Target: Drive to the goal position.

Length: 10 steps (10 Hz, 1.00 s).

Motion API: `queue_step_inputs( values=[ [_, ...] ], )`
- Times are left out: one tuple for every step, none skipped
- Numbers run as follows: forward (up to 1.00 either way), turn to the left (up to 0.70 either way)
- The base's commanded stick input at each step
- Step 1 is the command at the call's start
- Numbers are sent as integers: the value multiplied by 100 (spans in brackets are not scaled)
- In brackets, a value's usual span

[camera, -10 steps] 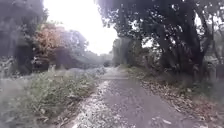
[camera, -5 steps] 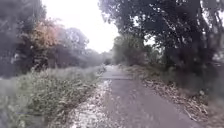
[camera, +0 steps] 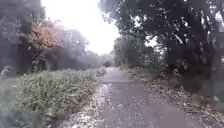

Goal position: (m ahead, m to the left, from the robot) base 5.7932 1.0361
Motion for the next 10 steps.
queue_step_inputs(
  values=[
    [60, 0],
    [60, 0],
    [60, 0],
    [60, 0],
    [60, 0],
    [60, 0],
    [60, 0],
    [60, 0],
    [60, 0],
    [60, 0]
  ],
)
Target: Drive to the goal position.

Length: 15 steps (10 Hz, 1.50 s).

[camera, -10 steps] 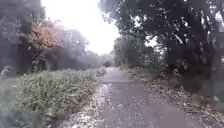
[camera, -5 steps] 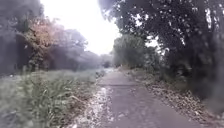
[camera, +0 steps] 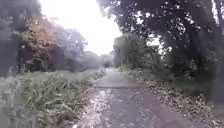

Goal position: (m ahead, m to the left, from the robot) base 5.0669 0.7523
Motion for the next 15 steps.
queue_step_inputs(
  values=[
    [60, 0],
    [60, 0],
    [60, 0],
    [60, -6],
    [60, -11],
    [60, -13],
    [60, -14],
    [60, -14],
    [60, -14],
    [60, -14],
    [60, -6],
    [60, 0],
    [60, 0],
    [60, 0],
    [60, 0]
  ],
)
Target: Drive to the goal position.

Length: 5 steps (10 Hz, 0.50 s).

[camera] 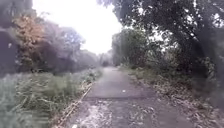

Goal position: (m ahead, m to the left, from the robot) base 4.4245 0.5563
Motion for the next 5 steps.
queue_step_inputs(
  values=[
    [60, 0],
    [60, 0],
    [60, 0],
    [60, 0],
    [60, 0]
  ],
)
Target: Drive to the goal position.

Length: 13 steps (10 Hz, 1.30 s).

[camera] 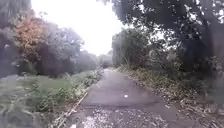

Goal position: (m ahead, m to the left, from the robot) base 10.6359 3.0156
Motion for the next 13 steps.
queue_step_inputs(
  values=[
    [60, 0],
    [60, 0],
    [60, 0],
    [60, 0],
    [60, 0],
    [60, 0],
    [60, 0],
    [60, 0],
    [60, 0],
    [60, 0],
    [60, 0],
    [60, 0],
    [60, 0]
  ],
)
